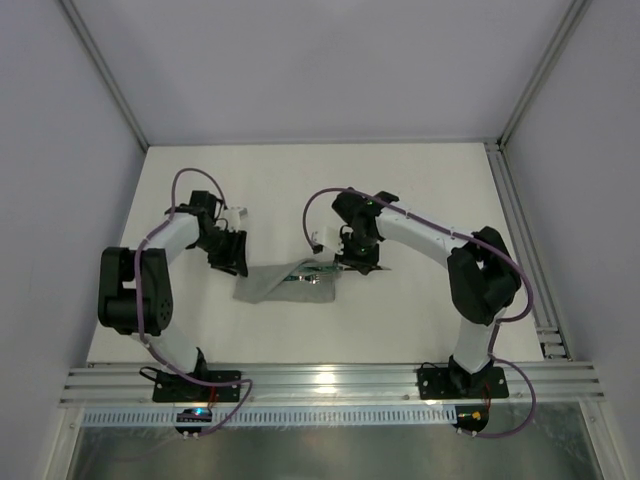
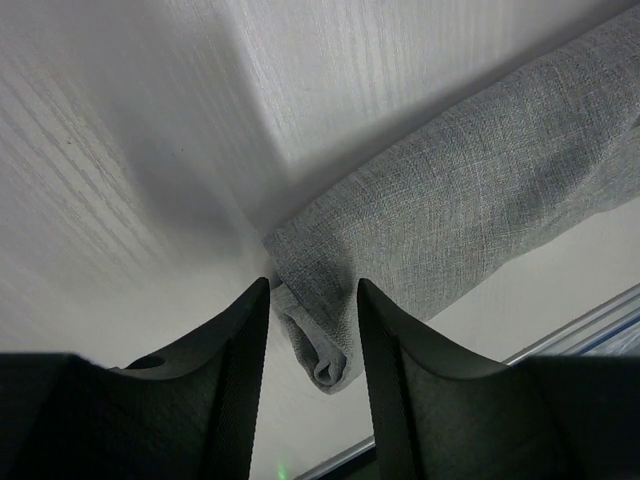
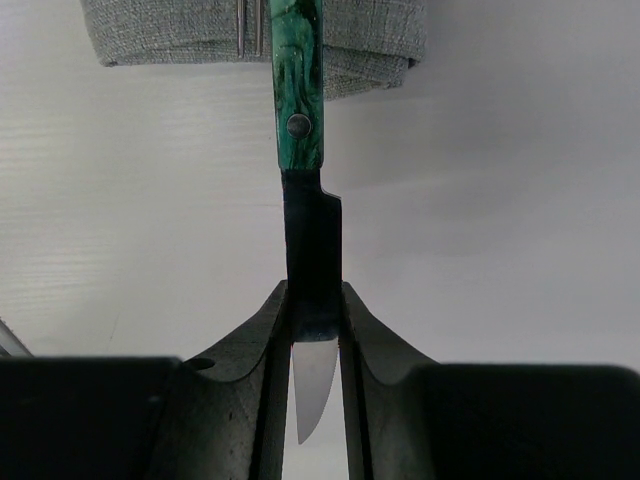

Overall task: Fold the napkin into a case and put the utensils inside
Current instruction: Insert the knife into the folded napkin.

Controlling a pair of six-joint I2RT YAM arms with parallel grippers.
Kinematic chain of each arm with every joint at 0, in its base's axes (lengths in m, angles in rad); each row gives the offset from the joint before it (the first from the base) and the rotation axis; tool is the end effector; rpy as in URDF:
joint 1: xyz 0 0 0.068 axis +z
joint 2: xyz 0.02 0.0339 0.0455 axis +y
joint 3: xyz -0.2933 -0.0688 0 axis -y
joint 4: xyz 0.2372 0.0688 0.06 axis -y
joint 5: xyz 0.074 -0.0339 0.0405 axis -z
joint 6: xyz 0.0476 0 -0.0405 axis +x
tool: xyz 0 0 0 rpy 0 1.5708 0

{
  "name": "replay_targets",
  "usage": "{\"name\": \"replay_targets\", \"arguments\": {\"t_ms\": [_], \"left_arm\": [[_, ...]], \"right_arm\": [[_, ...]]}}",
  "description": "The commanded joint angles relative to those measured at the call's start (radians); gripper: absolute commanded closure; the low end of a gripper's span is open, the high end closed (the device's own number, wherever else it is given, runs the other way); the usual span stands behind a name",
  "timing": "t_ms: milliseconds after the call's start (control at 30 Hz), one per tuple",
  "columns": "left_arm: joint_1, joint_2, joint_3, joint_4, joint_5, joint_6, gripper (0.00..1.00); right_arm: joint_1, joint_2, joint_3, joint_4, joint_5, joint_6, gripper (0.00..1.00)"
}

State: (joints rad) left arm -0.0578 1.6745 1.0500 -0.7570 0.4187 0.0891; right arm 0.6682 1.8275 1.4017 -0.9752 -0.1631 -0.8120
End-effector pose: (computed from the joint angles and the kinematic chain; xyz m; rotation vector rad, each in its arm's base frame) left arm 0.2984 -0.0366 0.1998 0.2698 2.8738 -0.6088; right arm 0.2744 0.2265 0.2346 -2.0063 2.1664 0.2226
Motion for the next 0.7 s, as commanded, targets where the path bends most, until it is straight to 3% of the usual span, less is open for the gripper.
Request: {"name": "replay_targets", "arguments": {"t_ms": [0, 667], "left_arm": [[-0.005, 0.005, -0.012, 0.058, -0.004, 0.018, 0.60], [-0.011, -0.021, -0.035, 0.097, 0.023, 0.027, 0.77]], "right_arm": [[0.001, 0.018, 0.036, -0.037, 0.051, -0.006, 0.97], [0.065, 0.118, 0.125, -0.014, 0.048, 0.011, 0.97]]}}
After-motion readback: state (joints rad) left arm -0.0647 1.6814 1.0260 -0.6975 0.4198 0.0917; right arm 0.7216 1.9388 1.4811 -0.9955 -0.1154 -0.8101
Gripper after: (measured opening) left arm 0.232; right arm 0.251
